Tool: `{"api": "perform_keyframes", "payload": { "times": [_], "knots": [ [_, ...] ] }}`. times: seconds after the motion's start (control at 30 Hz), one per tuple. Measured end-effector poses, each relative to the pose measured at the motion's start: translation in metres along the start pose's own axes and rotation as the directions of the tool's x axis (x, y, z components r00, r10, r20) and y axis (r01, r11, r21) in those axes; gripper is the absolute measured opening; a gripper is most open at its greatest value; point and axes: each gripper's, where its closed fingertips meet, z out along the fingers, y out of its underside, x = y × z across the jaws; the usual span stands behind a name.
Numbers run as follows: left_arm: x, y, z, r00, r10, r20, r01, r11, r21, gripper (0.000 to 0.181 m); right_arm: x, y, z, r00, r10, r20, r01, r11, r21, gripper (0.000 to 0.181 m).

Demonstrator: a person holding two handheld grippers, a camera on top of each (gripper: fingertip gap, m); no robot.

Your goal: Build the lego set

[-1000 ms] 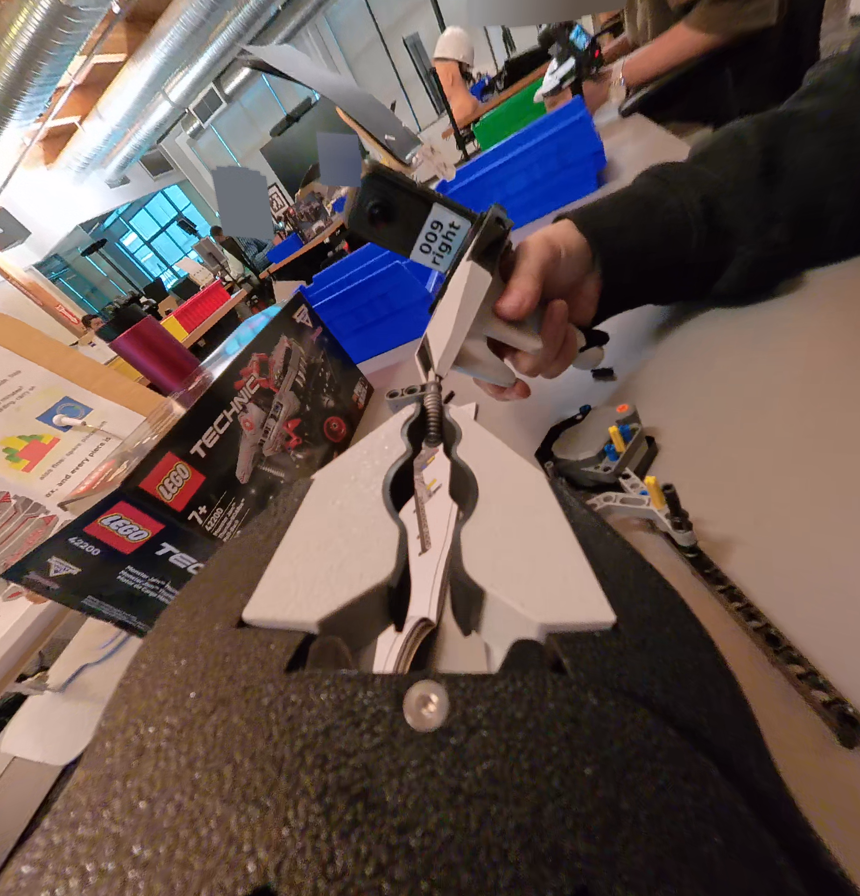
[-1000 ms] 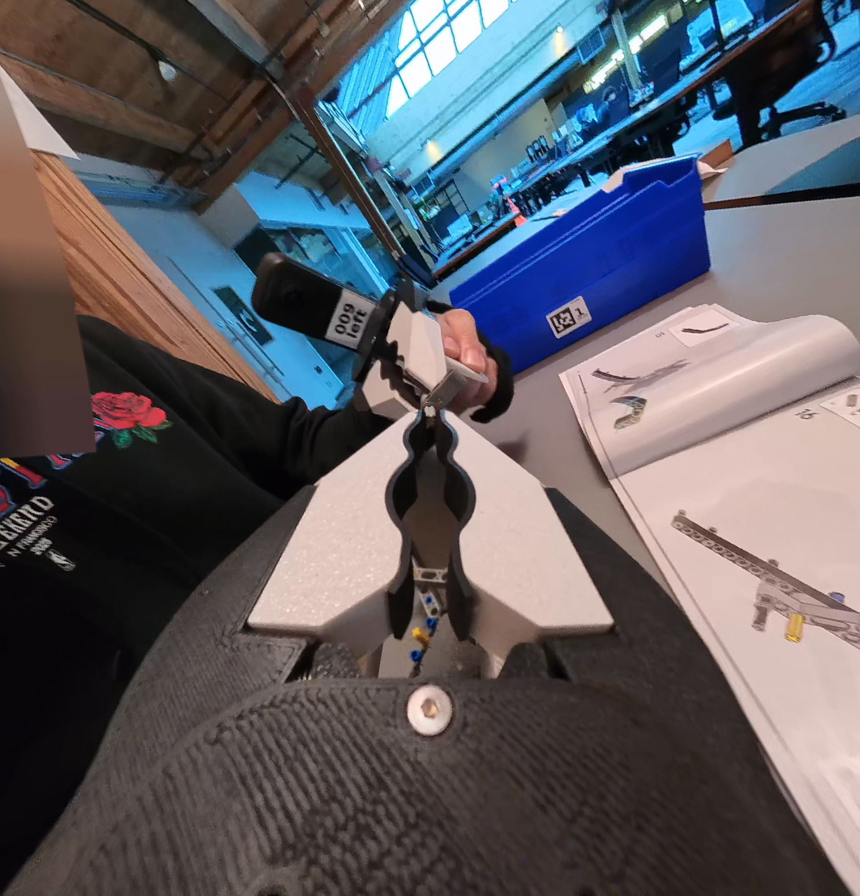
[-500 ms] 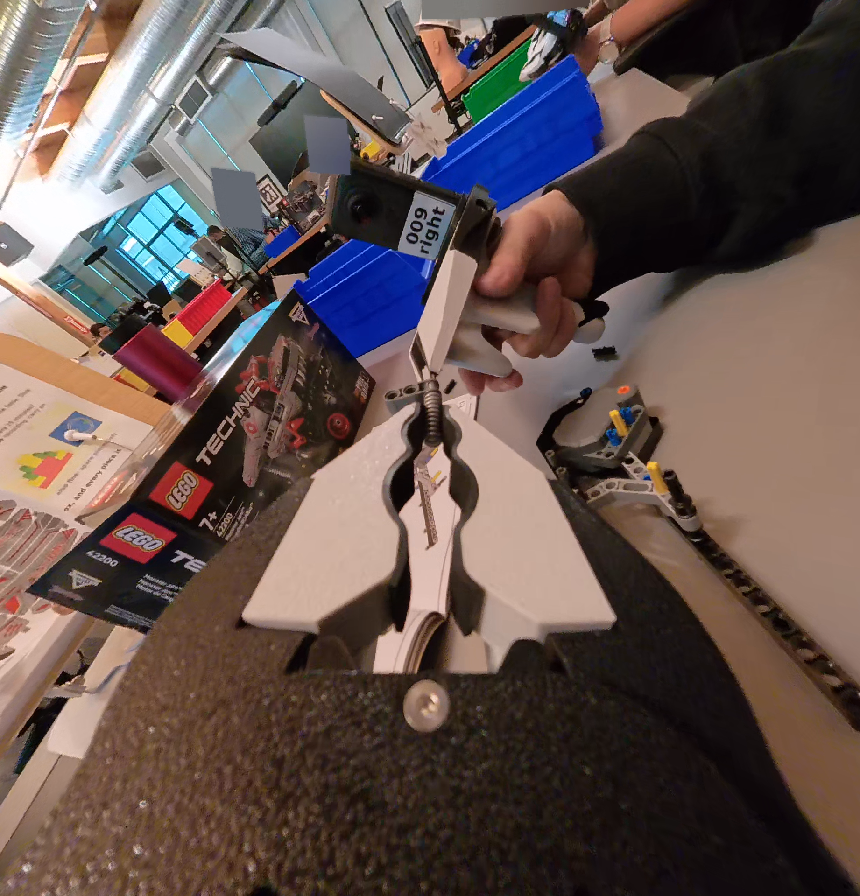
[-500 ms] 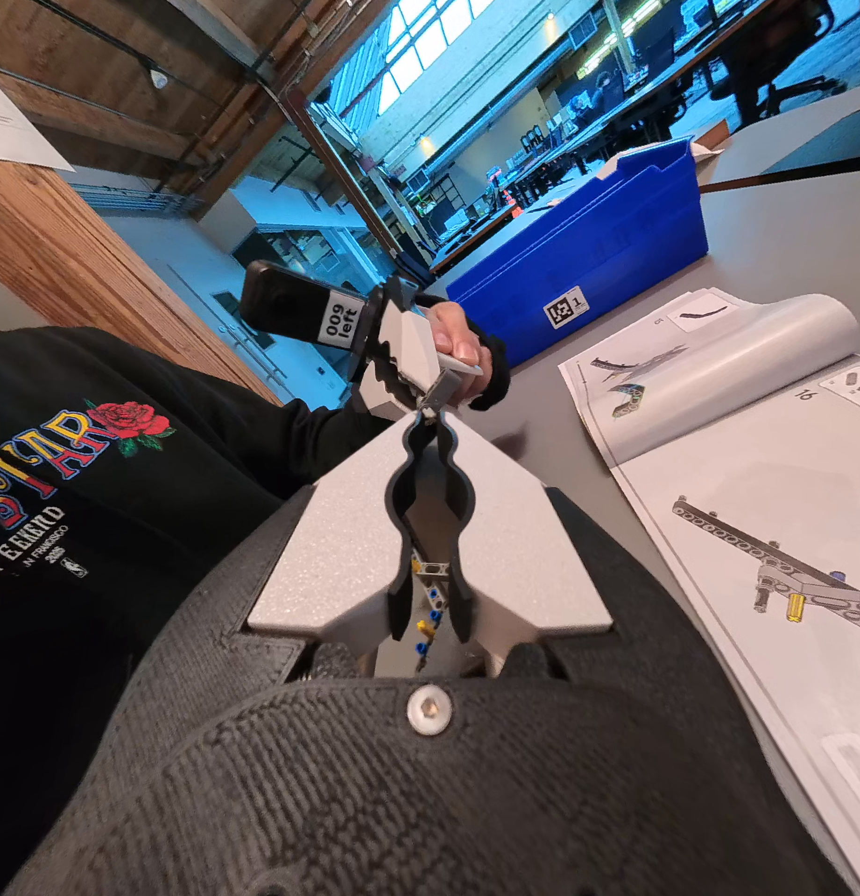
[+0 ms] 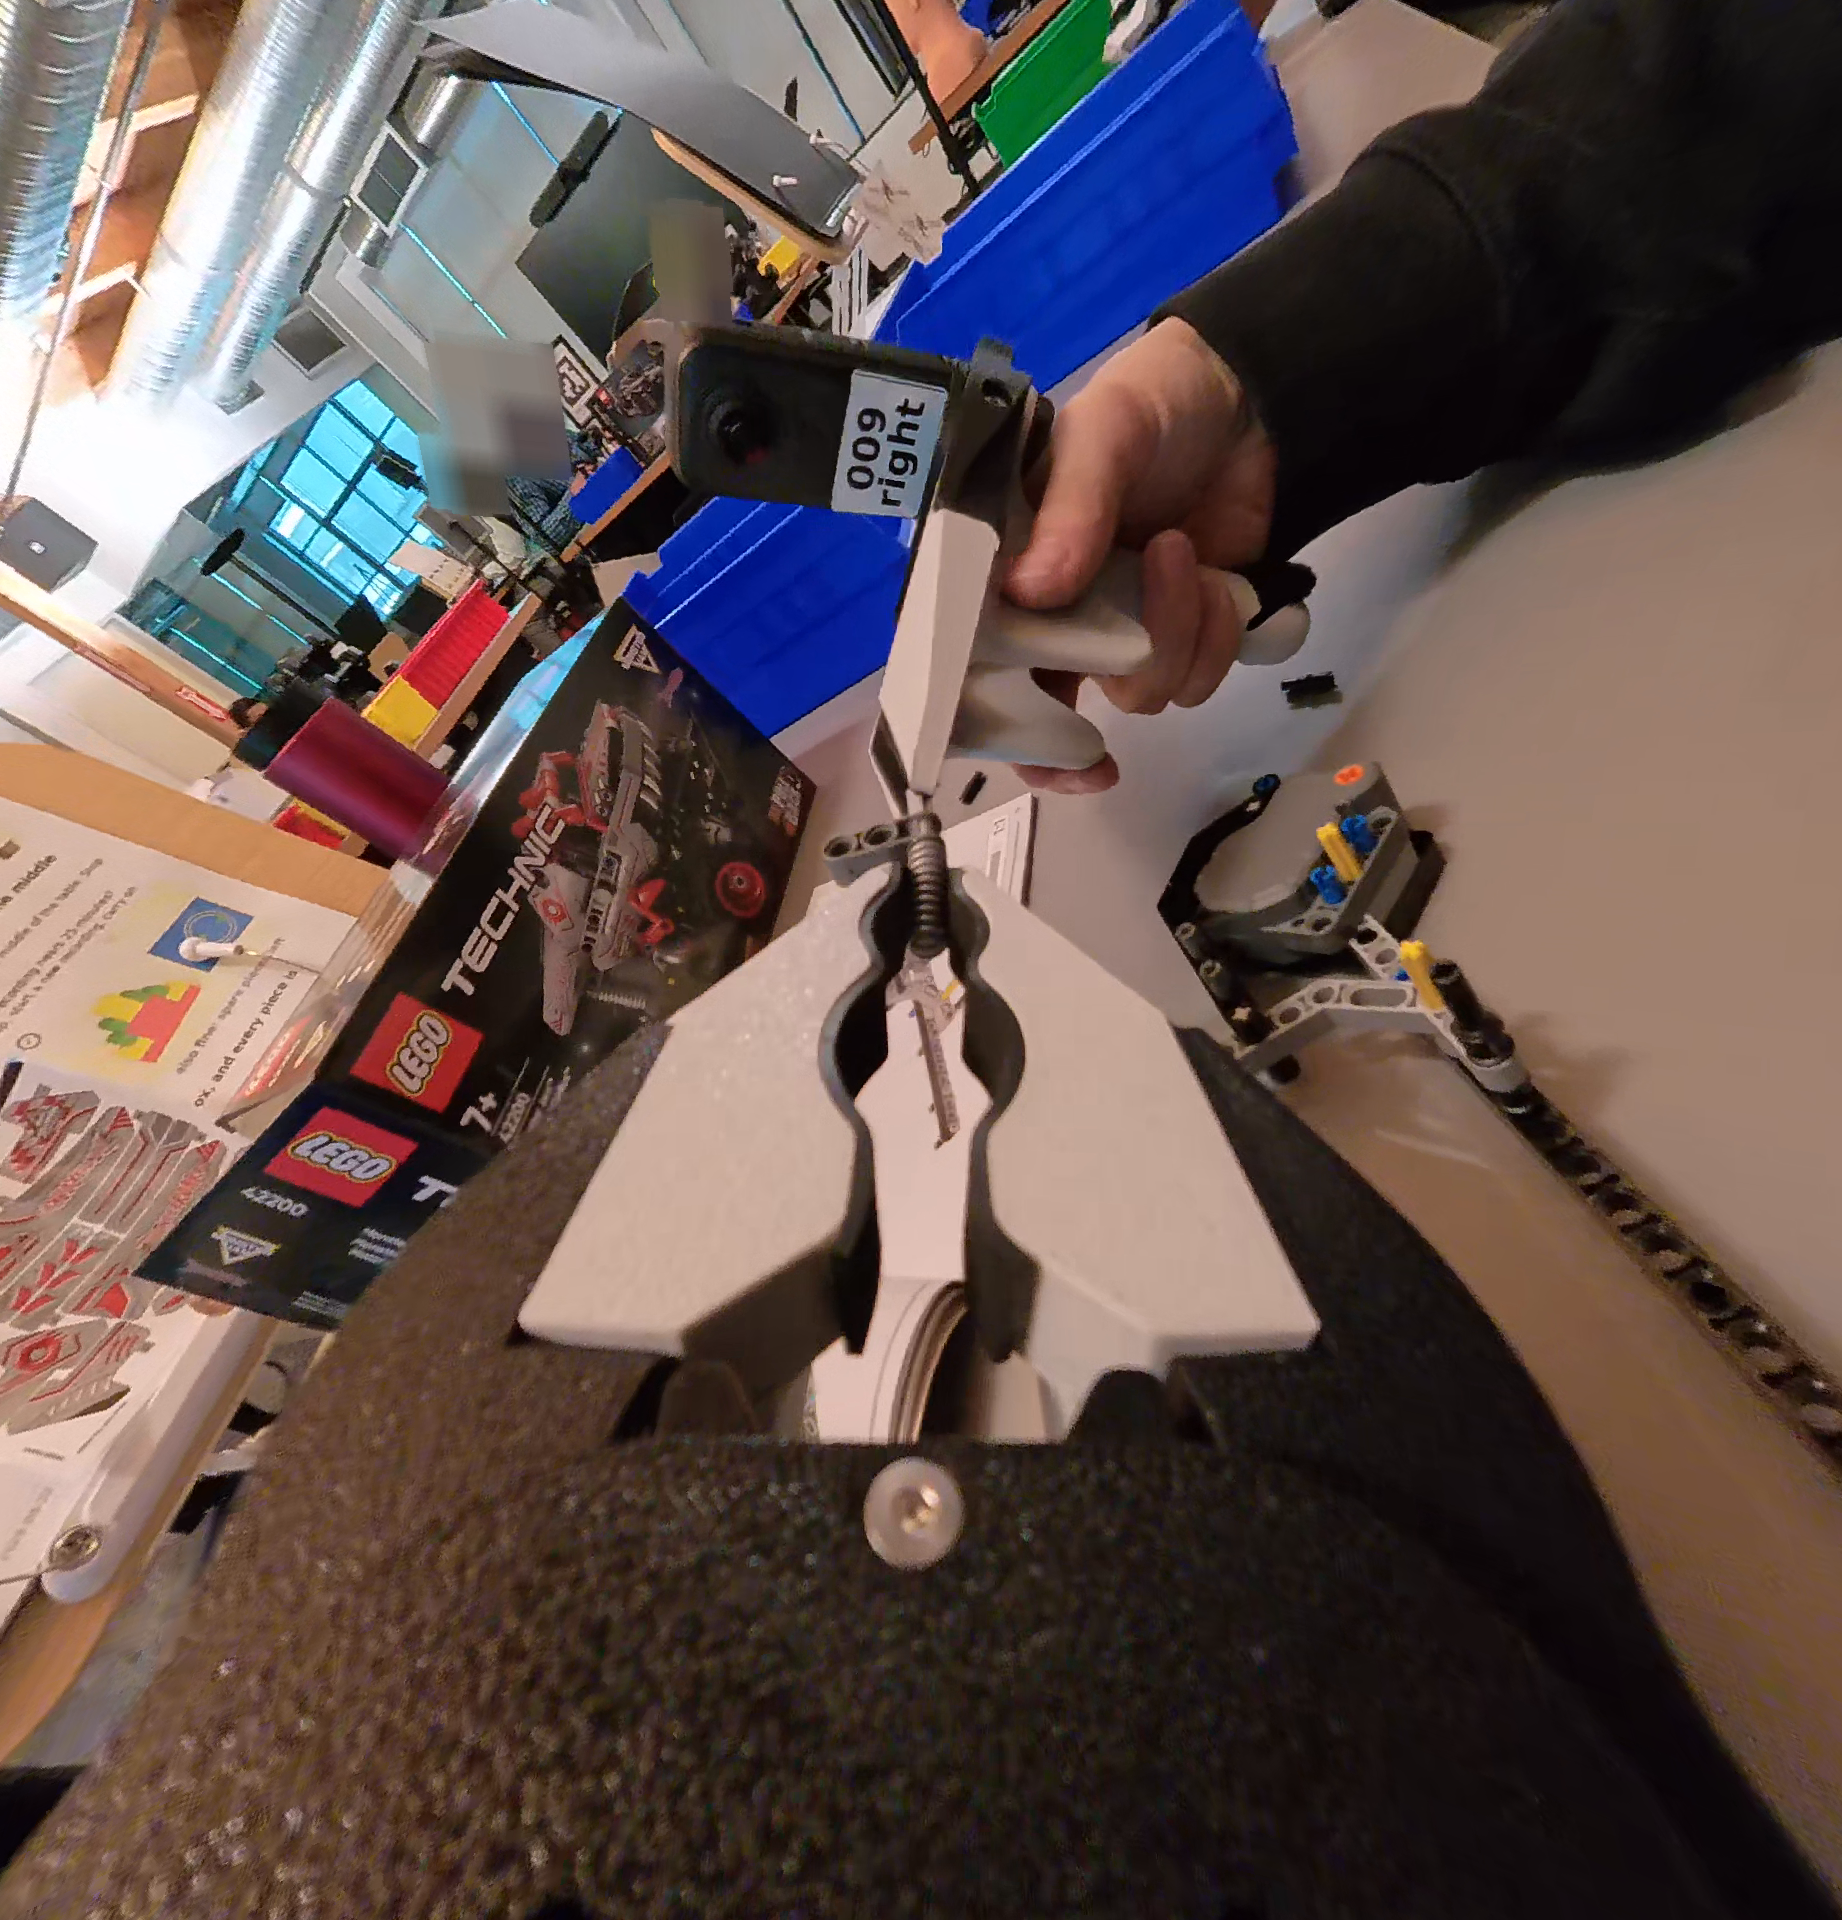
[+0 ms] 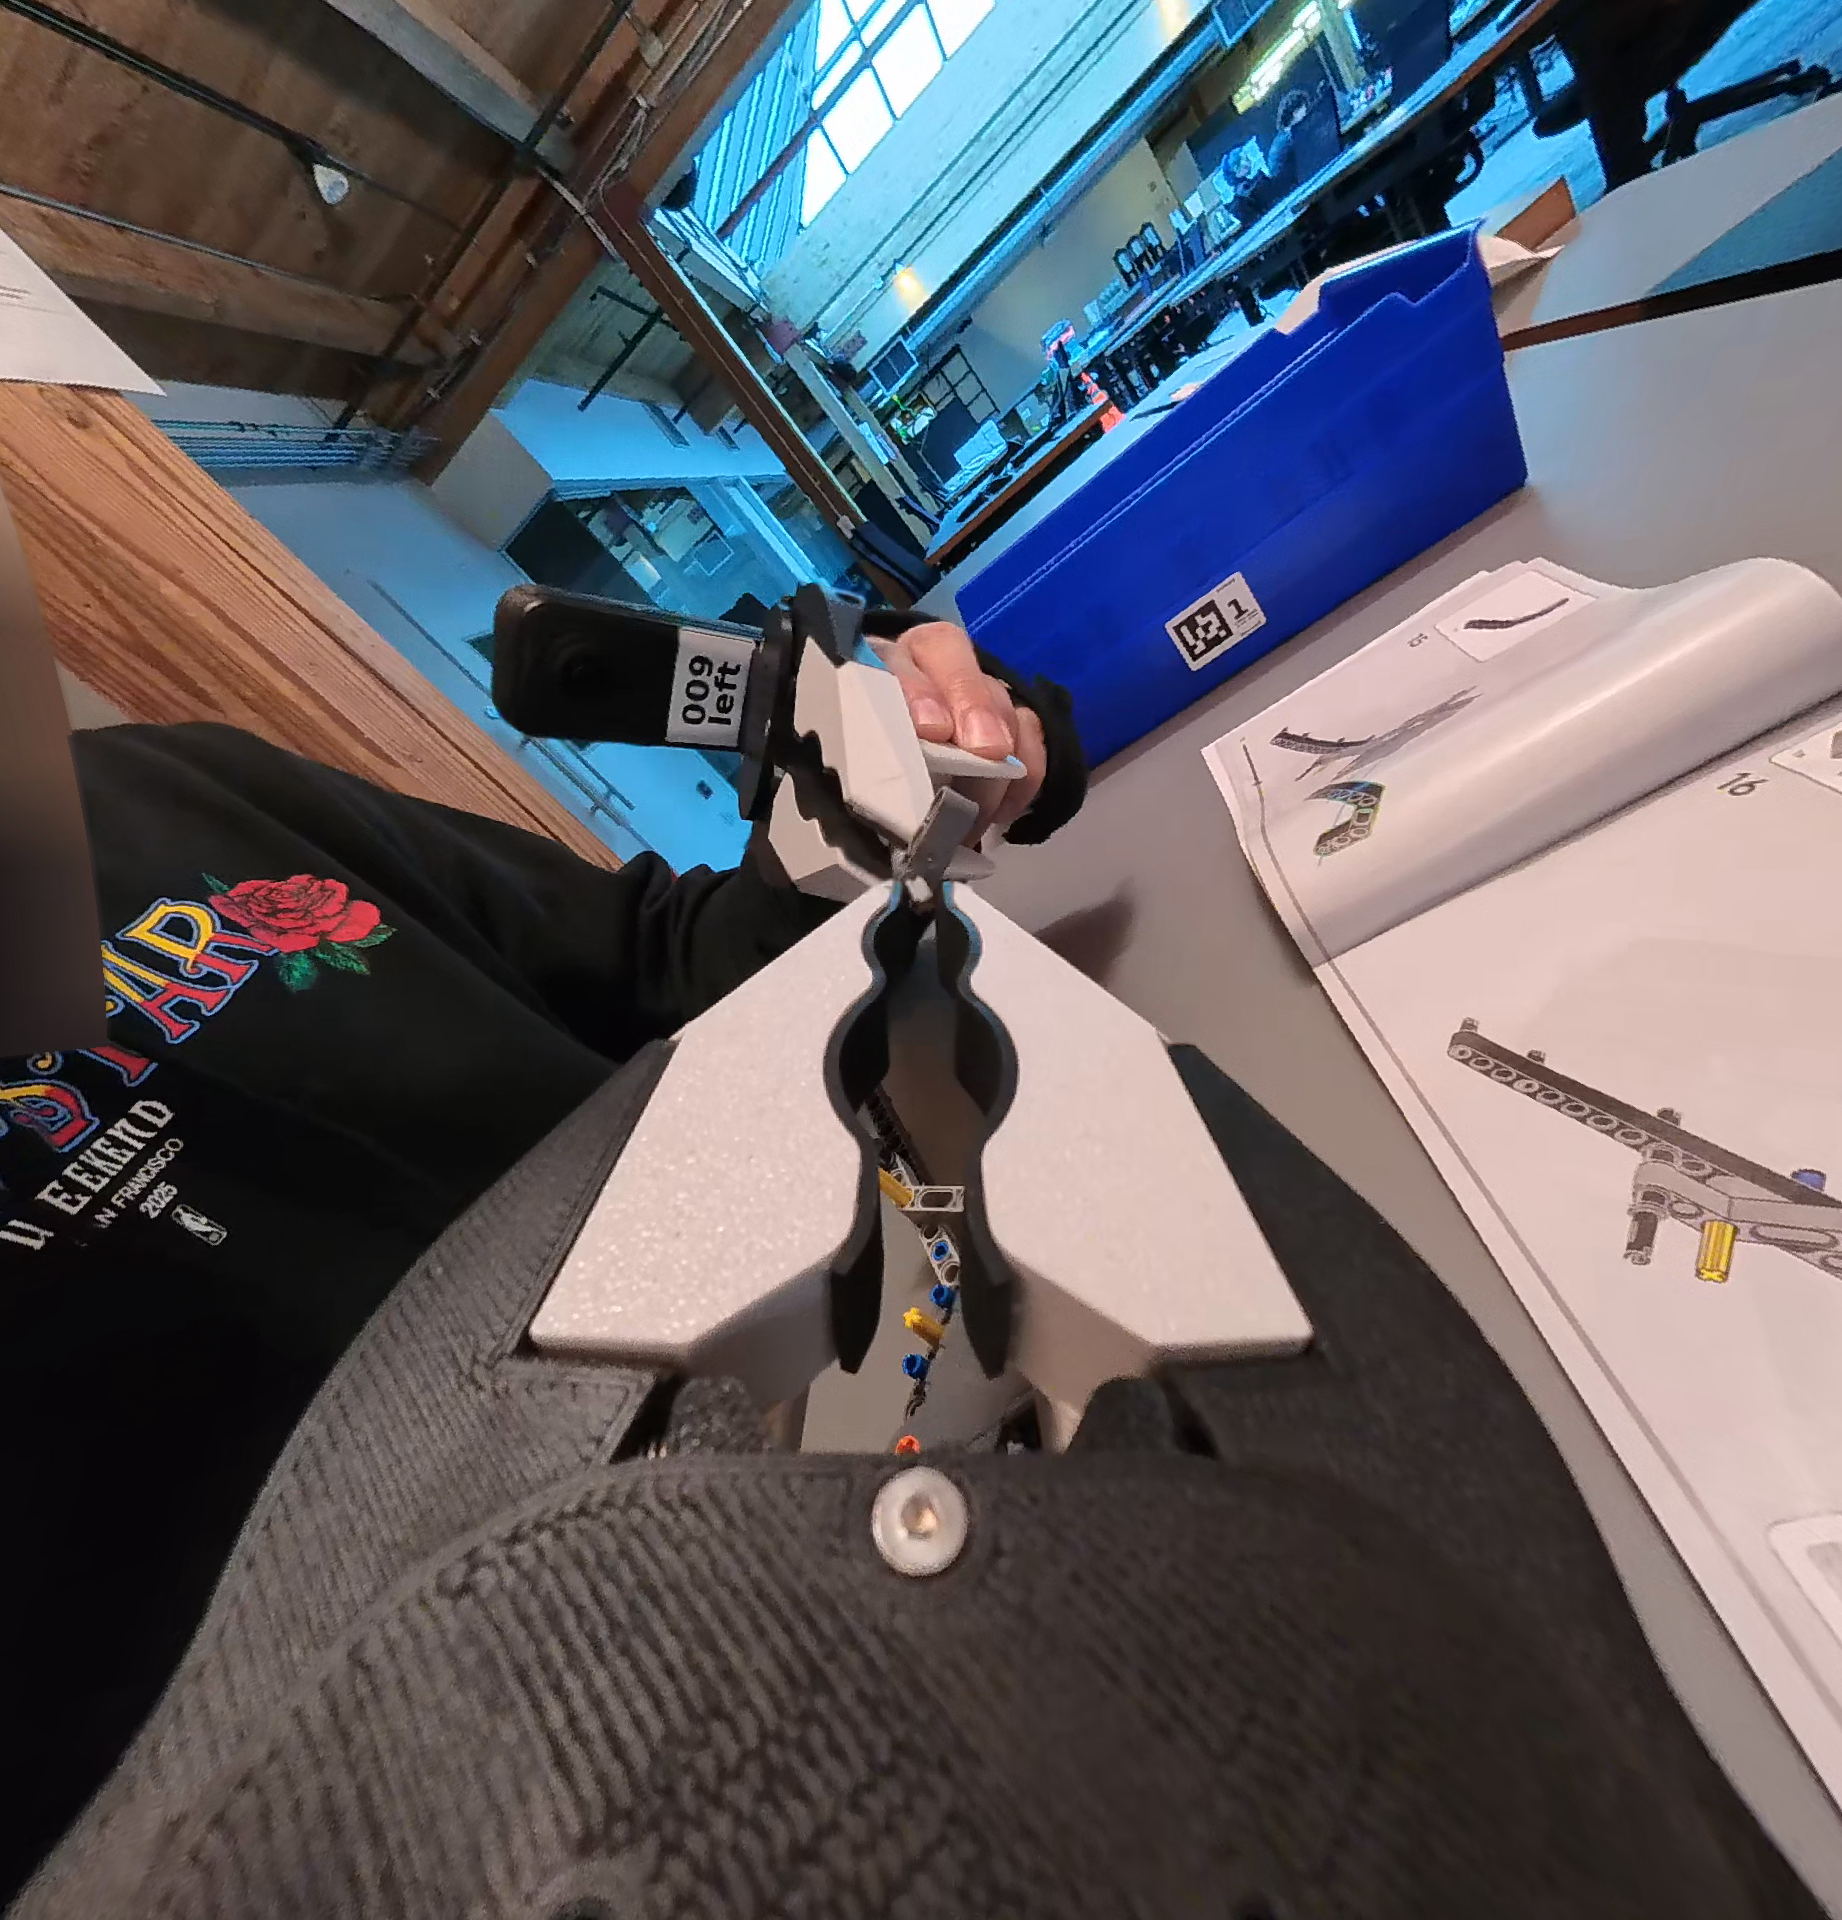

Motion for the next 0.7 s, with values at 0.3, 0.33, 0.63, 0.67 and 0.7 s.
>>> {"api": "perform_keyframes", "payload": {
  "times": [0.3, 0.33, 0.63, 0.67, 0.7],
  "knots": [
    [0.003, 0.006, -0.003, 0.999, -0.024, -0.025, 0.024, 1.0, 0.0, 0.004, 0.005, 0.009, 0.006, 0.999, -0.043, -0.02, 0.042, 0.998, -0.056, 0.003],
    [0.006, 0.006, -0.003, 0.999, -0.024, -0.046, 0.024, 1.0, 0.0, 0.004, 0.004, 0.009, 0.006, 0.999, -0.038, -0.012, 0.037, 0.998, -0.054, 0.003],
    [0.009, 0.002, 0.002, 0.998, -0.046, -0.031, 0.047, 0.998, 0.037, 0.004, 0.0, 0.006, 0.002, 1.0, -0.009, 0.026, 0.01, 0.999, -0.053, 0.003],
    [0.009, 0.002, 0.002, 0.999, -0.045, -0.027, 0.046, 0.998, 0.039, 0.004, -0.001, 0.005, 0.001, 0.999, -0.008, 0.031, 0.01, 0.999, -0.052, 0.003],
    [0.008, 0.001, 0.002, 0.999, -0.05, -0.02, 0.051, 0.998, 0.046, 0.004, -0.001, 0.007, 0.001, 0.999, -0.013, 0.03, 0.015, 0.998, -0.064, 0.003]
  ]
}}
